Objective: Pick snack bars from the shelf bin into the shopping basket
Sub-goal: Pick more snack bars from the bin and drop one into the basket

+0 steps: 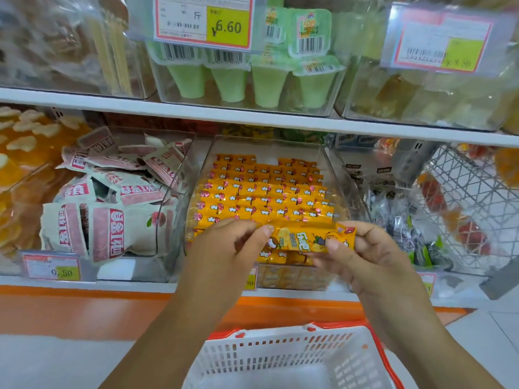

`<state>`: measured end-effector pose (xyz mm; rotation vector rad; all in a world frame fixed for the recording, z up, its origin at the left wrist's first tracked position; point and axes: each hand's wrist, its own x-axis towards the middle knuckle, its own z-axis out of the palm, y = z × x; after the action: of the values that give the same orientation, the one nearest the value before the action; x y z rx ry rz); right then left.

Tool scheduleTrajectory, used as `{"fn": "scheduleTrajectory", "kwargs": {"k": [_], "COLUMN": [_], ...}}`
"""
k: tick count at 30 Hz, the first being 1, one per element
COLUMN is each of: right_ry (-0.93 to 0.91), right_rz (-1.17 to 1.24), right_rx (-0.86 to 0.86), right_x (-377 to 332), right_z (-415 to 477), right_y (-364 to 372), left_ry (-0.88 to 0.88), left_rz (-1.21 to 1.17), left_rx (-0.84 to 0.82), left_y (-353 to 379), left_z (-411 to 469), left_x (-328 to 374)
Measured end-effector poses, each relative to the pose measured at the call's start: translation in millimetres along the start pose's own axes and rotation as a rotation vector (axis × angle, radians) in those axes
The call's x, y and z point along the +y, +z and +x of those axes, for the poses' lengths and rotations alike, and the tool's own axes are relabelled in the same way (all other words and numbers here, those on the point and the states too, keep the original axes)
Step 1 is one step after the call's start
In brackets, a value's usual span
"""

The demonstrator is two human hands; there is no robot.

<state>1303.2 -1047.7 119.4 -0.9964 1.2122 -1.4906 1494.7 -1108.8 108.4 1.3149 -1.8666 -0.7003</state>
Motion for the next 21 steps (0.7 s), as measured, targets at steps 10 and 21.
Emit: {"fn": "scheduleTrajectory", "kwargs": {"k": [10, 21], "right_ry": [-0.359, -0.347], "right_rz": [-0.901, -1.161], "right_rx": [0.229, -0.146], "right_x": [-1, 26], "right_z": [146, 262], "right_y": [45, 63], "left_ry": [0.018, 0.06], "left_rz": [0.32, 0.476], "left_rx": [-0.062, -0.045], "left_y": [12, 22], "left_z": [40, 48], "left_x": [-41, -49]}}
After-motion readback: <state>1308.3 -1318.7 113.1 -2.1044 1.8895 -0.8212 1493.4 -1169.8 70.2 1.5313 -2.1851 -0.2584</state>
